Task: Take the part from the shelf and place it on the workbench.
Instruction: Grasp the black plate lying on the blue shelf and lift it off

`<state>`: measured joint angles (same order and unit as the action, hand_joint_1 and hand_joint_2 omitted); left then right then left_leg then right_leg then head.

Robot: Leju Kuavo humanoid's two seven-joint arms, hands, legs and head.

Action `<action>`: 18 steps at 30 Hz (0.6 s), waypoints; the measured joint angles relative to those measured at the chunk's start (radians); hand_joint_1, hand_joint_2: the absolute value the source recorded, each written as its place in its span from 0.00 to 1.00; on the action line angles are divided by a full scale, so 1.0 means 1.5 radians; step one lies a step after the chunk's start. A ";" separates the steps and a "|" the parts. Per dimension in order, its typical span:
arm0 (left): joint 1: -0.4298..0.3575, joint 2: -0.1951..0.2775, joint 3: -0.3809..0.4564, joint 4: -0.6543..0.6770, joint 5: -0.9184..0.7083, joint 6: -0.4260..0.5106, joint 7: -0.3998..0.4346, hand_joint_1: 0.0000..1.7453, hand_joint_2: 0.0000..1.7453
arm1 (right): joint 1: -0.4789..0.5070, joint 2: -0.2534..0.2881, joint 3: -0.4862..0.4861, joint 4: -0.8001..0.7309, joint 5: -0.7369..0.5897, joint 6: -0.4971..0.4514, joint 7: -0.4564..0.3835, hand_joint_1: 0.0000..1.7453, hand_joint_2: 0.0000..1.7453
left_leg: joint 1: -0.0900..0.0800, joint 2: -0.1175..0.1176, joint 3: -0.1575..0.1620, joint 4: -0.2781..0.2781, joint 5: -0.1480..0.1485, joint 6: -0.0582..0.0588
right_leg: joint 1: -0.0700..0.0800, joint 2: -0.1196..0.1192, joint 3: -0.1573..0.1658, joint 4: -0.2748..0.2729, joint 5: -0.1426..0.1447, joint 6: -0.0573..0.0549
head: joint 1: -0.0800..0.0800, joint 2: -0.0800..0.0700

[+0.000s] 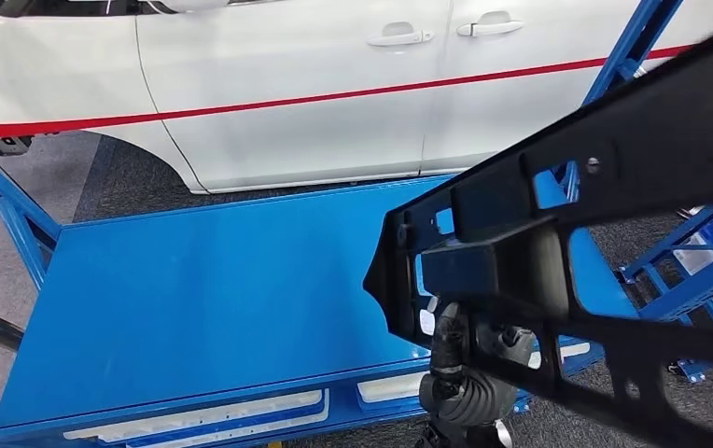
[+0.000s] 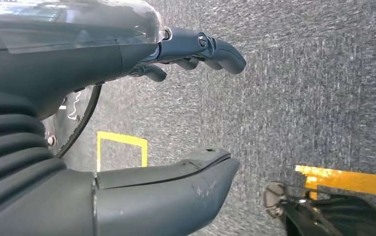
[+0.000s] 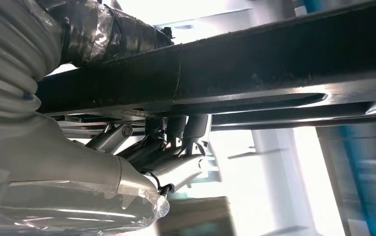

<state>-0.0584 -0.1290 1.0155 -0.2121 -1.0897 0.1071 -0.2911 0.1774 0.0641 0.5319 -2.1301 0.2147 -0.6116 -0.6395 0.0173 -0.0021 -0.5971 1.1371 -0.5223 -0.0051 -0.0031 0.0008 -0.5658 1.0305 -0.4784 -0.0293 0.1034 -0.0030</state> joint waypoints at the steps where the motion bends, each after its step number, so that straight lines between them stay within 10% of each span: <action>1: -0.001 0.000 0.003 0.000 0.001 0.001 0.002 0.00 1.00 | 0.008 -0.001 -0.003 0.006 -0.008 0.012 0.004 1.00 1.00 | -0.002 0.000 0.018 -0.040 0.015 0.004 | 0.001 0.000 -0.001 0.001 0.000 0.002 | 0.000 0.000; 6: -0.001 -0.002 0.015 0.000 -0.001 0.003 0.011 0.00 1.00 | 0.032 -0.003 -0.020 0.040 -0.010 0.076 -0.014 1.00 1.00 | -0.006 0.001 0.029 -0.083 0.036 0.019 | 0.001 0.001 -0.008 0.005 0.000 0.020 | 0.000 0.000; 12: -0.002 -0.005 0.025 0.000 -0.003 0.003 0.012 0.00 1.00 | 0.057 -0.002 -0.040 0.062 0.004 0.118 -0.021 1.00 1.00 | -0.002 0.007 0.003 -0.089 0.060 0.030 | -0.007 0.002 -0.058 0.171 -0.112 0.036 | 0.001 0.000; 18: -0.003 -0.008 0.032 0.000 0.000 0.001 0.019 0.00 1.00 | 0.070 -0.003 -0.051 0.078 0.004 0.140 -0.026 1.00 1.00 | -0.001 0.006 -0.022 -0.073 0.077 0.012 | -0.009 0.002 0.061 -0.009 -0.048 0.034 | 0.001 0.000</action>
<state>-0.0631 -0.1412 1.0629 -0.2121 -1.0900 0.1085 -0.2620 0.2819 0.0598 0.4559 -2.0133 0.2214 -0.4015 -0.6790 0.0153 0.0062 -0.6303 1.0274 -0.4063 0.0123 -0.0163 0.0042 -0.4742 1.0174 -0.5504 0.0216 0.1044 -0.0028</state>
